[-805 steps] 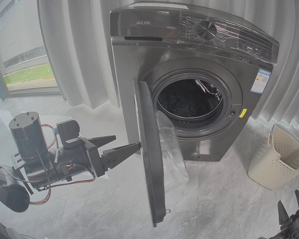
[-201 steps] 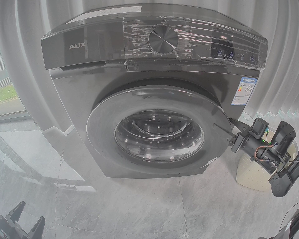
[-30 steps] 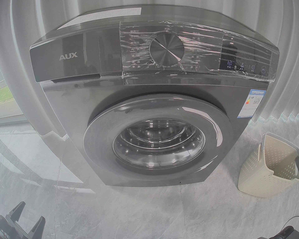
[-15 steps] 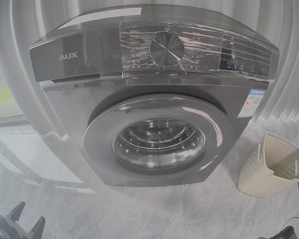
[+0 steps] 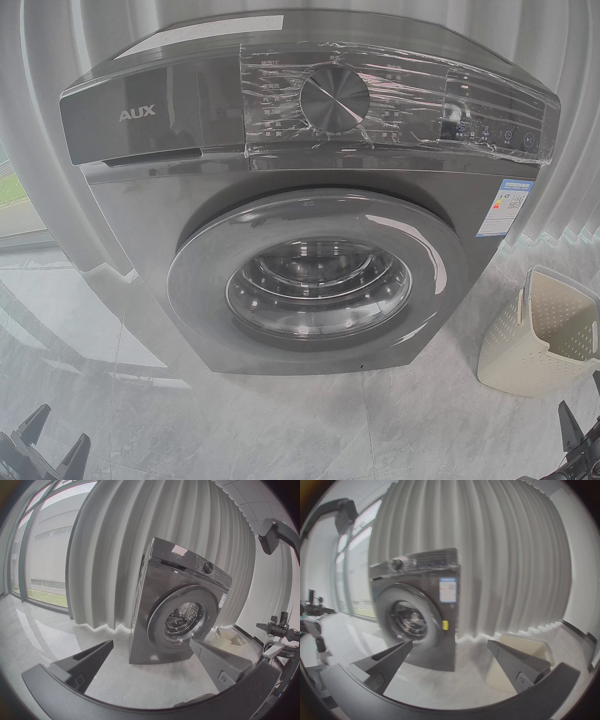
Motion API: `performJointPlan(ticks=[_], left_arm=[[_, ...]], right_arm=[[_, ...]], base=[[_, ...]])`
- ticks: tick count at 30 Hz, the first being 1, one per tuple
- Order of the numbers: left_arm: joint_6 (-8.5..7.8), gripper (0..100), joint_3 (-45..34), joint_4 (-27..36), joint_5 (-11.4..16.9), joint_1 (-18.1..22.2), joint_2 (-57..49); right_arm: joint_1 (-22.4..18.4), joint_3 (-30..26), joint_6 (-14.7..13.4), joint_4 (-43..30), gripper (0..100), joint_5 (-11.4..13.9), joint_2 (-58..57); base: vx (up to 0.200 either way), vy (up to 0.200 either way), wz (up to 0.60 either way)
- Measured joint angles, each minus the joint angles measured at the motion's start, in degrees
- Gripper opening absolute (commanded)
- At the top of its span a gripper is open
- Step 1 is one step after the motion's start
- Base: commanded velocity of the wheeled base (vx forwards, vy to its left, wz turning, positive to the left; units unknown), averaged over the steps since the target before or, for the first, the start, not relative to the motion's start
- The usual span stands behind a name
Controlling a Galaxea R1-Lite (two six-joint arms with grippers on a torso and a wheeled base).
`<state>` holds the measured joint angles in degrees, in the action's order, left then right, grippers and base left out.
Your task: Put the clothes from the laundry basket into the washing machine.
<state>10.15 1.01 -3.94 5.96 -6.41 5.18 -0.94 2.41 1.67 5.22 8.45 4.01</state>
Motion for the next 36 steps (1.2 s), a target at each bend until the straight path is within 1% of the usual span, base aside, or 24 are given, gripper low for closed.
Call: performJointPlan(ticks=[1, 3, 4, 7, 9, 14, 18, 21, 23, 28, 30, 32, 35, 36], left_arm=[[-0.01, 100, 0.0, 0.0, 0.0, 0.0, 0.0], [-0.06, 100, 0.0, 0.0, -0.2, 0.0, 0.0], [-0.11, 100, 0.0, 0.0, -0.2, 0.0, 0.0], [0.05, 100, 0.0, 0.0, -1.0, 0.0, 0.0], [0.40, 100, 0.0, 0.0, -2.0, 0.0, 0.0], [0.33, 100, 0.0, 0.0, -3.1, 0.0, 0.0], [-0.37, 100, 0.0, 0.0, -5.6, 0.0, 0.0], [-1.12, 100, 0.0, 0.0, -6.1, 1.4, 0.0], [-1.62, 100, 0.0, 0.1, -5.7, 2.9, -0.3], [-3.80, 100, 0.0, 0.3, -1.6, 5.4, -2.4], [-3.84, 100, 0.0, 0.4, -0.4, 6.0, -3.0], [-3.49, 100, 0.0, 0.4, -0.2, 6.3, -3.3], [-3.43, 100, 0.0, 0.4, 0.0, 6.4, -3.7], [-3.34, 100, 0.0, 0.4, 0.0, 6.5, -3.8]], right_arm=[[0.2, -0.4, 0.0, -0.7, 100, -2.8, -0.4], [0.4, -0.9, -0.5, -2.1, 100, -6.7, -1.1], [0.5, -1.0, -0.9, -3.0, 100, -8.0, -1.4], [0.9, -1.3, -2.1, -5.1, 100, -9.3, -2.0], [1.0, -1.3, -2.3, -5.2, 100, -9.4, -2.4], [1.1, -1.4, -1.7, -5.2, 100, -9.3, -2.9], [1.2, -1.4, -1.1, -5.1, 100, -8.3, -3.1], [1.2, -1.4, -1.1, -5.1, 100, -8.1, -3.2], [1.2, -1.4, -1.1, -5.0, 100, -8.1, -3.3], [1.2, -1.4, -1.2, -4.9, 100, -8.1, -3.3], [1.2, -1.4, -1.2, -4.9, 100, -8.1, -3.3], [1.2, -1.4, -1.2, -4.9, 100, -8.1, -3.3], [1.2, -1.4, -1.3, -4.9, 100, -8.1, -3.3], [1.2, -1.4, -1.3, -4.9, 100, -8.1, -3.3]], base=[[0.000, 0.000, 0.00], [0.000, 0.000, 0.00], [0.000, 0.000, 0.00], [0.000, 0.000, 0.00], [0.000, 0.000, 0.00], [0.000, 0.000, 0.00], [0.000, 0.000, 0.00], [0.000, 0.000, 0.00], [0.000, 0.000, 0.00], [0.000, 0.000, 0.00], [-0.100, 0.000, 0.00], [-0.200, 0.000, 0.00], [-0.200, 0.000, 0.00], [0.000, 0.000, 0.00]])
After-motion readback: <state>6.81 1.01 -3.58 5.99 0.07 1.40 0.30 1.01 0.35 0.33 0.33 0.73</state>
